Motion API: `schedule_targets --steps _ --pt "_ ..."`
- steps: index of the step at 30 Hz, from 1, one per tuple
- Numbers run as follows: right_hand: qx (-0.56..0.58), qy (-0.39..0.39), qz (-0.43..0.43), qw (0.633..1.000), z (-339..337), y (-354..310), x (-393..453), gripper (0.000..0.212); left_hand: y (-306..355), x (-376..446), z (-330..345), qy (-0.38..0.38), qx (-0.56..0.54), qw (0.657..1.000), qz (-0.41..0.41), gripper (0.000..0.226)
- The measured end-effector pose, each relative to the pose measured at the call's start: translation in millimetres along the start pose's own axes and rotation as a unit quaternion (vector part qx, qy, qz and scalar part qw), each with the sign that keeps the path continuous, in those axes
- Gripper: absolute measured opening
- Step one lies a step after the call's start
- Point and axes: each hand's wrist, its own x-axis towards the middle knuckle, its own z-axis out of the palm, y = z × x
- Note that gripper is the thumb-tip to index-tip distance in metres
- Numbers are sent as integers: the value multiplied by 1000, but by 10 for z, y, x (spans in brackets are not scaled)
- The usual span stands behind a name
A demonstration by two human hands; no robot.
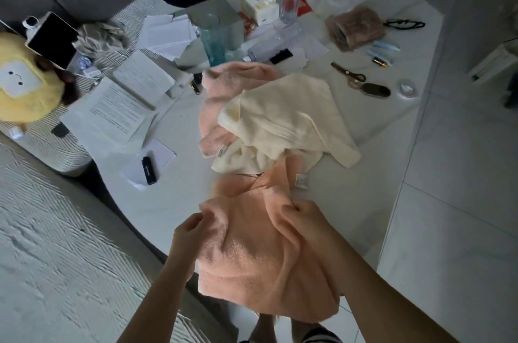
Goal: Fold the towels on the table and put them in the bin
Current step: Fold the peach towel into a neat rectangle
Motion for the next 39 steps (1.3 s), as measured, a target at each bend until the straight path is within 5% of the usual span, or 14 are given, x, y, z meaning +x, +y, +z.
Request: schedule_targets --steps 7,13,16,18,23,29,33,36,39 --pt "127 168 -18 977 -313 60 -580 23 -11 72 -151 186 -23 981 52 32" --pt "-14 228 57 972 -565 626 -858 26 -73 35 173 79 134 985 81 27" --pt "-57 241 27 969 -527 693 -854 23 -109 24 260 89 179 974 108 27" --pt "-65 247 -3 967 -499 643 -849 6 -100 -2 261 107 166 973 118 26" --pt "25 213 -54 975 -422 444 -814 12 -34 -78 154 209 112 959 155 6" --pt "66 125 113 983 -410 464 -613 35 77 73 128 44 109 993 15 35" --pt "17 93 166 982 -558 436 -428 35 49 181 118 -5 99 994 -35 29" --pt "114 122 118 979 -670 350 -372 22 130 230 71 1 40 999 8 14" --pt "161 201 45 965 -770 217 -337 34 250 293 26 69 -13 995 74 14"
